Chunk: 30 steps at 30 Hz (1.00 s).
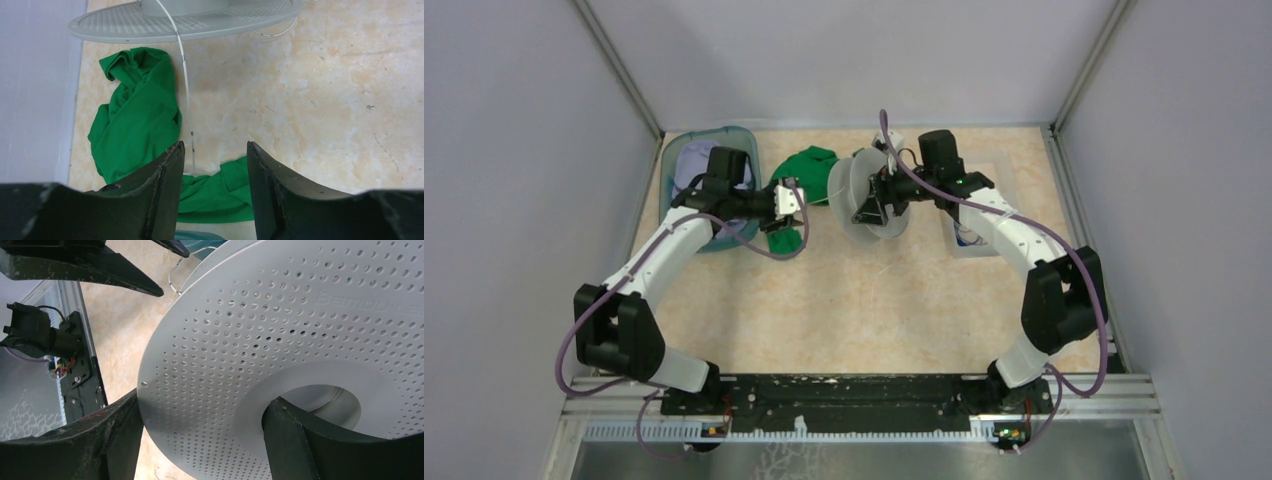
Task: Wrap the cables
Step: Wrap the cable around the cable reel.
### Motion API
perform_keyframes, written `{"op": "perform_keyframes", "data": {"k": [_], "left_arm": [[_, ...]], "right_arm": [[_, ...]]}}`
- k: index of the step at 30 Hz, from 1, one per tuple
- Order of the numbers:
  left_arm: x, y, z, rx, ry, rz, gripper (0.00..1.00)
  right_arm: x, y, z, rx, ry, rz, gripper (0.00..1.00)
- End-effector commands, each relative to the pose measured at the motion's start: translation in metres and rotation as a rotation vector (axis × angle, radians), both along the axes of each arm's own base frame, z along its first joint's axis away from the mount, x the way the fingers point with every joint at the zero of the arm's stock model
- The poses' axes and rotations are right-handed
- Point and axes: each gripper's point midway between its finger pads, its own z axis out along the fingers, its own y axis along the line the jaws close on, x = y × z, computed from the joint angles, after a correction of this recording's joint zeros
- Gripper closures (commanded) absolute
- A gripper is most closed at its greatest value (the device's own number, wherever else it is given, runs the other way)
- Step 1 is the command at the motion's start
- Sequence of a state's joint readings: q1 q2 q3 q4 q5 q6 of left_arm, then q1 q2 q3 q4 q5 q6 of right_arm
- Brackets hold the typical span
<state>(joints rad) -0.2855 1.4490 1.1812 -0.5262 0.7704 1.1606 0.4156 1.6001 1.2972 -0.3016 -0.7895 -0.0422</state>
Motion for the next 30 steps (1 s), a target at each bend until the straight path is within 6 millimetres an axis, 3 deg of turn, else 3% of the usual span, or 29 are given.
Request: {"op": "perform_keyframes", "data": {"k": [1,5,11,14,18,22,26,30], "left_arm": [[0.015,-0.011,0.015,-0.035,-0.087,-0.049,0.46],[0.020,-0.014,0.011,-0.038,-0.079,-0.059,0.54],[0.009,-0.019,0.003,-0.076,0.013,-0.059,0.86],[-0.003,-0.034,0.013,-0.188,0.132,-0.017,0.99],[-0.035,-0.065,0.024,-0.296,0.326,0.004,1.00],[-0.053,-0.091,0.021,-0.309,0.462,0.061,1.00],[-0.058,-0.103,0.028,-0.386,0.548,0.098,1.00],[-0.050,-0.108,0.025,-0.468,0.581,0.150,1.00]], "right_arm": [[0.008,0.005,0.039,0.069,-0.132,0.042,1.00],[0.007,0.006,0.039,0.073,-0.129,0.045,1.00],[0.013,0.007,0.047,0.091,-0.122,-0.002,1.00],[0.022,0.010,0.053,0.122,-0.092,-0.049,1.00],[0.041,0.015,0.066,0.167,-0.053,-0.130,1.00],[0.055,0.022,0.082,0.222,-0.013,-0.176,1.00],[0.062,0.028,0.093,0.280,0.033,-0.186,1.00],[0.061,0.033,0.104,0.335,0.078,-0.159,1.00]]}}
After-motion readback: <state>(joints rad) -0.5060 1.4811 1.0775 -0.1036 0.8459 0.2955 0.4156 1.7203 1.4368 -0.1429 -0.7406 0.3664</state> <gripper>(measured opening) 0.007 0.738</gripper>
